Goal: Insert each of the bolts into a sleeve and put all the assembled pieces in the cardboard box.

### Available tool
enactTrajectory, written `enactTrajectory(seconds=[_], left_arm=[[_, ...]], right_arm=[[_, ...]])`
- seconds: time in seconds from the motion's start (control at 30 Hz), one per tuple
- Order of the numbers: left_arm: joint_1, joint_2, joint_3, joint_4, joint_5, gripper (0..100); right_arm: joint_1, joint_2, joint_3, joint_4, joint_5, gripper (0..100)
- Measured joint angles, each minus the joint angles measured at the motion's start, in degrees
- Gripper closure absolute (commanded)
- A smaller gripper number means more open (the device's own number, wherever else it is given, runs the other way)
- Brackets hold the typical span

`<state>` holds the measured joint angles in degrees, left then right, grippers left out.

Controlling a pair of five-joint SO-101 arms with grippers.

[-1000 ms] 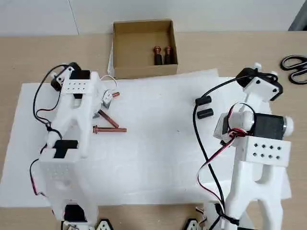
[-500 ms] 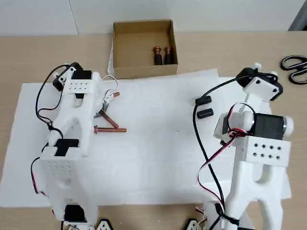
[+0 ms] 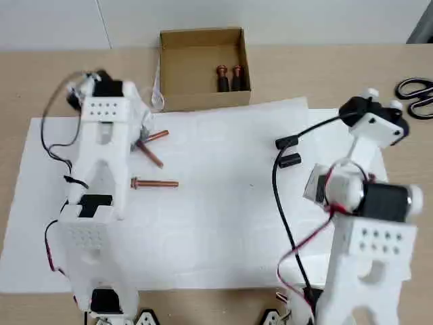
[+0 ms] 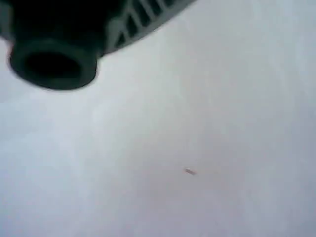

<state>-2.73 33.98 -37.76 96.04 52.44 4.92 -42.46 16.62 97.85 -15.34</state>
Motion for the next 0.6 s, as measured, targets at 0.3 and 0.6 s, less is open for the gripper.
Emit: enactTrajectory(seconds=[0.3, 0.6], left_arm=[[2.0, -1.8, -18.7, 3.3, -8.4, 99], [6.2, -17.1, -19.7, 3.3, -12.7, 99]], right_arm=[[0.0, -8.9, 0.2, 0.4, 4.5, 99.5], [-2.1, -16.9, 10.2, 0.4, 6.9, 99.5]])
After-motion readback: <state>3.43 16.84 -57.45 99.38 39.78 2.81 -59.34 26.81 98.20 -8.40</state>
